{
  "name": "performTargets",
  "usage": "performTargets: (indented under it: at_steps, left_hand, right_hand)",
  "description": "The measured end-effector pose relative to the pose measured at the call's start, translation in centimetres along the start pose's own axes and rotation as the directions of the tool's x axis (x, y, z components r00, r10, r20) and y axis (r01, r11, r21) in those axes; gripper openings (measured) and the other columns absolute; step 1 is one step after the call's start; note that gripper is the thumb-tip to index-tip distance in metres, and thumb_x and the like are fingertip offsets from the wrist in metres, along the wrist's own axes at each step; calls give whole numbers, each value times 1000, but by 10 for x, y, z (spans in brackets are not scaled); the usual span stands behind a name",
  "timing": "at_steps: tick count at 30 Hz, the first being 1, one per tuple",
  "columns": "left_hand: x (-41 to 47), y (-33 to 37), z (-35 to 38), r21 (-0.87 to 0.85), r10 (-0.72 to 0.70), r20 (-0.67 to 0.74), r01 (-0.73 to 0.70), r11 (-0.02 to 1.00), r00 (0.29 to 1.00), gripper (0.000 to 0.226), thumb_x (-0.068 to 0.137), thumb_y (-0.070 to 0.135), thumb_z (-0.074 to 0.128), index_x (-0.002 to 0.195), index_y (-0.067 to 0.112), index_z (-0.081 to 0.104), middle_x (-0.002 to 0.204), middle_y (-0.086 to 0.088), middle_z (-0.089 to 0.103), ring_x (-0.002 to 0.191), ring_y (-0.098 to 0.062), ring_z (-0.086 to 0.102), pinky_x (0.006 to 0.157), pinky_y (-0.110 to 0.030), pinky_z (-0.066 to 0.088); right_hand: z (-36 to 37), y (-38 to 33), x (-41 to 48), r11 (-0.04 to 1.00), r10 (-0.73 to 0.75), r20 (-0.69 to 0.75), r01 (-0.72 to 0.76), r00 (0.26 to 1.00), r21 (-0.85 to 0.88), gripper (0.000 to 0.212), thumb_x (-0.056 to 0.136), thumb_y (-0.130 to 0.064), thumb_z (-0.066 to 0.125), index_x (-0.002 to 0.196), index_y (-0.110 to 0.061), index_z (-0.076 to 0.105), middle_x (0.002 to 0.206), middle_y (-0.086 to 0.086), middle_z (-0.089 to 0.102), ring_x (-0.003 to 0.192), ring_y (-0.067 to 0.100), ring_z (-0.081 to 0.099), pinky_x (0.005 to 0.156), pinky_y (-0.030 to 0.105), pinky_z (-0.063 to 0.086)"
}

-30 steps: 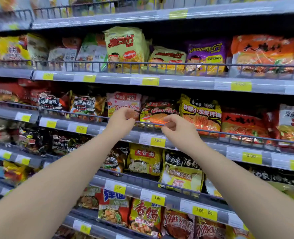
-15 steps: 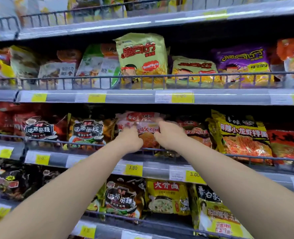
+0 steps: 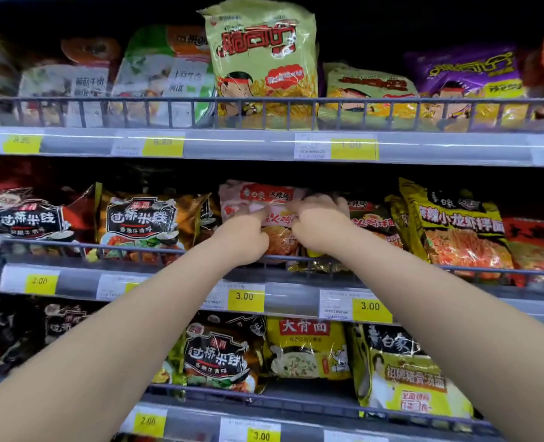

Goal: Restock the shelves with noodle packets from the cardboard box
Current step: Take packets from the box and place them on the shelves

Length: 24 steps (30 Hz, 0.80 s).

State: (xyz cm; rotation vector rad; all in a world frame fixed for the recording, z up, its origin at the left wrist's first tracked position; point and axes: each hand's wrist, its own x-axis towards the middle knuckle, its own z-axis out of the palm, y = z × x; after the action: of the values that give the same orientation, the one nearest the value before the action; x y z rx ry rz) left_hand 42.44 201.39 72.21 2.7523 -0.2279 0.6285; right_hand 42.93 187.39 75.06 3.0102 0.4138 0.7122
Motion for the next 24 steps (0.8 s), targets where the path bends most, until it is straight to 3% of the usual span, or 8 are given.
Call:
performTargets:
  at_steps: [4,7,10,12,15,19,22,24]
  left_hand:
    - [2,0,1,17,-36,-26,37,999,999,58,91,20,43,147,31,28,149,-16,36,121,-35,49,94,-34,47]
    - [-3,3,-4,134,-58,-183,83,987,981,48,87,29,51,134,36,46,138,-9,41,124,-33,39,98,-39,43]
    - [-10,20,-9,36,87,-350,-79,996,933,30,85,28,55,113,32,64,121,-3,55,115,-26,49,93,-36,44]
    - [-11,37,-10,-65,98,-215,-114,991,972,24,89,33,52,109,28,64,115,0,64,106,-21,57,85,-30,46]
    - [-3,60,-3,10,54,7,-55,998,998,48,88,55,51,120,20,58,112,-4,64,101,-22,57,76,-28,43]
    - [6,67,5,-66,23,20,-22,998,1000,75,75,56,69,134,18,43,105,-8,63,86,-19,52,68,-26,39]
    - [5,66,9,-272,30,-47,-42,961,998,72,72,34,80,133,22,42,96,-1,61,86,-18,57,72,-28,45]
    - [6,63,15,-264,46,-142,-83,961,989,61,74,23,78,125,23,45,90,0,63,87,-20,62,75,-32,51]
  right_hand:
    - [3,8,-9,995,-13,-42,17,999,102,48,96,-25,35,142,-37,34,150,3,36,137,25,26,112,43,15]
    - [2,25,-30,975,-12,-201,56,980,213,44,95,-24,37,138,-33,42,143,3,45,133,26,33,107,40,26]
    - [-3,53,-57,993,6,-272,25,962,113,39,94,-23,39,132,-26,49,127,6,59,119,30,48,94,40,37]
    - [-2,72,-74,1000,11,-311,-18,950,-19,31,95,-25,37,120,-19,54,108,8,66,102,32,56,80,38,42]
    - [4,90,-91,986,0,-291,-49,957,-161,32,98,-29,33,119,-18,54,95,7,68,90,32,59,70,35,41]
    - [6,93,-103,980,-81,-207,40,975,-196,35,102,-32,26,107,-16,57,93,6,66,92,31,58,69,35,35]
    - [7,91,-106,996,-79,-172,70,982,-59,29,104,-28,23,88,-16,45,89,6,62,87,32,58,77,39,48]
    - [8,90,-103,999,-44,-117,45,992,9,40,104,-34,17,72,-18,36,74,3,55,81,30,57,79,43,50]
